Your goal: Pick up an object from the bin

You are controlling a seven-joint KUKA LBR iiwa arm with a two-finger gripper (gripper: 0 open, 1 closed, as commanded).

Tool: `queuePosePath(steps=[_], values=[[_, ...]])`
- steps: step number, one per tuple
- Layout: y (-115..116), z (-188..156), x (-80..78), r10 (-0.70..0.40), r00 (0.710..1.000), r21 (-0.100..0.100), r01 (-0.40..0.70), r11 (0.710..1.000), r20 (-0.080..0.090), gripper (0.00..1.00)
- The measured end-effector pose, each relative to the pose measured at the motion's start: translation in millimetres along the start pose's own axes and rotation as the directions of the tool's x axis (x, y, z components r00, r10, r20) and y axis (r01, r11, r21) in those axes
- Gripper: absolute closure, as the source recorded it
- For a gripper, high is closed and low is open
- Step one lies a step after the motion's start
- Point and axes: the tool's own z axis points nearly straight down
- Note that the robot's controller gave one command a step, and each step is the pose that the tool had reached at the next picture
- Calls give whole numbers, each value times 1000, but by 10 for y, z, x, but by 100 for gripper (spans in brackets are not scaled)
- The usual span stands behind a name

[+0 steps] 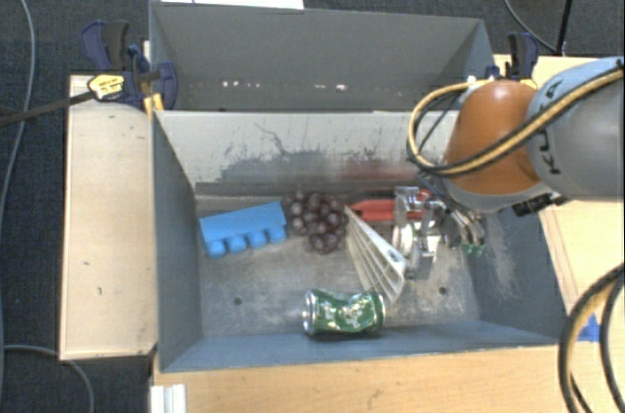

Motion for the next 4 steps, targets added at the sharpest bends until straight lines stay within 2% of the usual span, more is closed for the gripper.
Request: queuePosePath(steps=[1, 2, 3, 4], values=[[81, 153, -29, -21, 1000, 0, 21, 1000, 5, 0], [-215, 67, 6, -43, 999, 1, 43, 999, 3, 0], [-297, -398, 21, -41, 999, 0, 41, 999, -3, 0], [-200, -786, 6, 24, 1000, 0, -24, 1000, 6, 0]])
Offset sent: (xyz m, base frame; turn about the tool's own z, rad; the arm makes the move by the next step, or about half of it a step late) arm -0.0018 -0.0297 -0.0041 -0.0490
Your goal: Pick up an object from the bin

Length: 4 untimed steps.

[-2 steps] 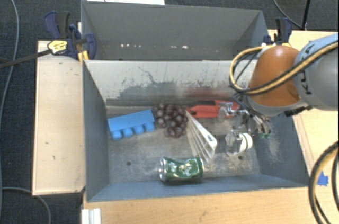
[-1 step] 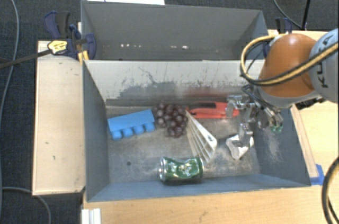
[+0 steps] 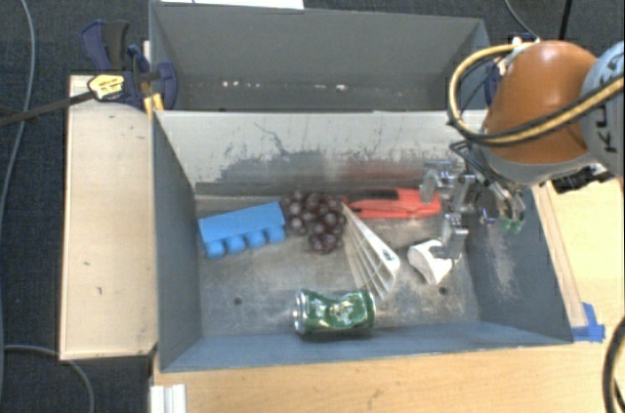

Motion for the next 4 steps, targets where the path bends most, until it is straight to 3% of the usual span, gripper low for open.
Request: queuePosePath(steps=[1, 2, 3, 4], values=[[-212, 8, -5, -76, 997, -2, 76, 997, 6, 0], [-333, 542, 68, -120, 993, 7, 120, 993, 6, 0], [-264, 774, 16, -11, 1000, -3, 11, 1000, 9, 100], [-263, 775, 16, -12, 1000, -3, 12, 1000, 9, 100]])
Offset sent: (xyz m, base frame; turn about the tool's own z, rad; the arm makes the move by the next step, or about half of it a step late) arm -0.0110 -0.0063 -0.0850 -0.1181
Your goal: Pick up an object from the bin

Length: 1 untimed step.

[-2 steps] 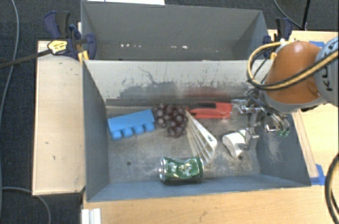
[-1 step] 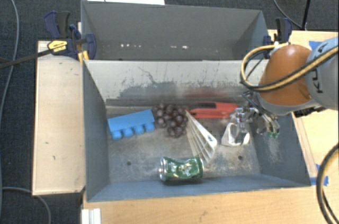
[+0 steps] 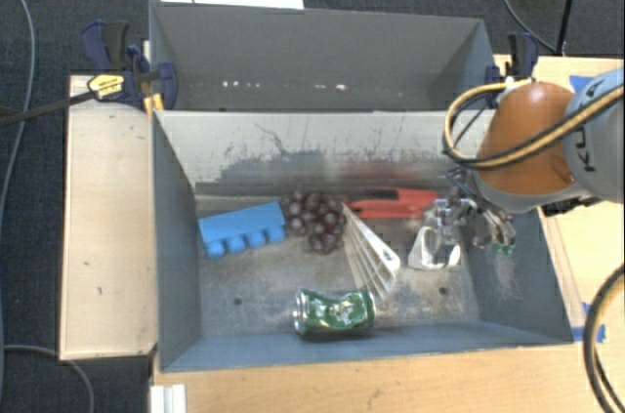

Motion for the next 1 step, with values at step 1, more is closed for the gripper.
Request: queuePosePath(steps=[1], values=[[-22, -414, 87, -2, 1000, -2, 2, 1000, -6, 100]])
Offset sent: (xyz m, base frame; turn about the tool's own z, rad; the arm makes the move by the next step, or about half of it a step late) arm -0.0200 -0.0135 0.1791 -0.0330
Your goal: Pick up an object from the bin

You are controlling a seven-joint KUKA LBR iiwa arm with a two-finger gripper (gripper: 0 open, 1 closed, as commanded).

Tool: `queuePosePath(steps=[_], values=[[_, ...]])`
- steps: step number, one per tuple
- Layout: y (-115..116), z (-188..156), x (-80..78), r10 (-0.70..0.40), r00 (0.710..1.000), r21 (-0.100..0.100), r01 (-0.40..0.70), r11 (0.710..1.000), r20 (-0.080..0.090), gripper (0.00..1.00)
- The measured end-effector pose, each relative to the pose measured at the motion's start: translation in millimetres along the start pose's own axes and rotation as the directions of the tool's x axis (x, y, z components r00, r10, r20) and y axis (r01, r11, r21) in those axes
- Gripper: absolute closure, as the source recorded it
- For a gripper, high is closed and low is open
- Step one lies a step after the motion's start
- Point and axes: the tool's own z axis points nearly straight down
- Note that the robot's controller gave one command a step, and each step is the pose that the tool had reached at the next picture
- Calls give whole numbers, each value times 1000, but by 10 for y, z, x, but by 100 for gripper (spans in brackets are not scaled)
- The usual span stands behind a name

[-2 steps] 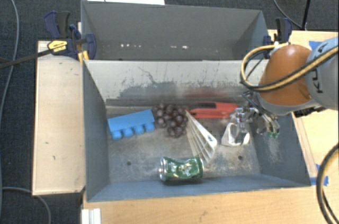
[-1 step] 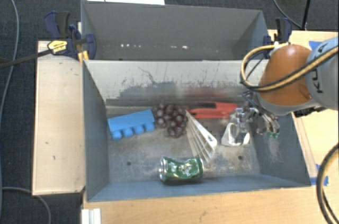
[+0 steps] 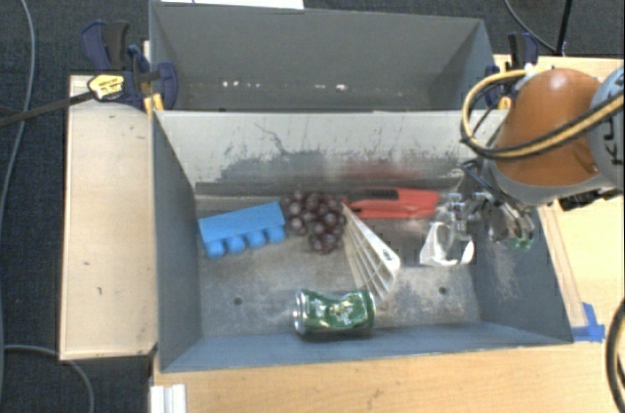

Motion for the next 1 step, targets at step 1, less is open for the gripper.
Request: queuePosePath(steps=[1], values=[[-108, -1391, 75, -29, 1000, 3, 29, 1000, 10, 100]])
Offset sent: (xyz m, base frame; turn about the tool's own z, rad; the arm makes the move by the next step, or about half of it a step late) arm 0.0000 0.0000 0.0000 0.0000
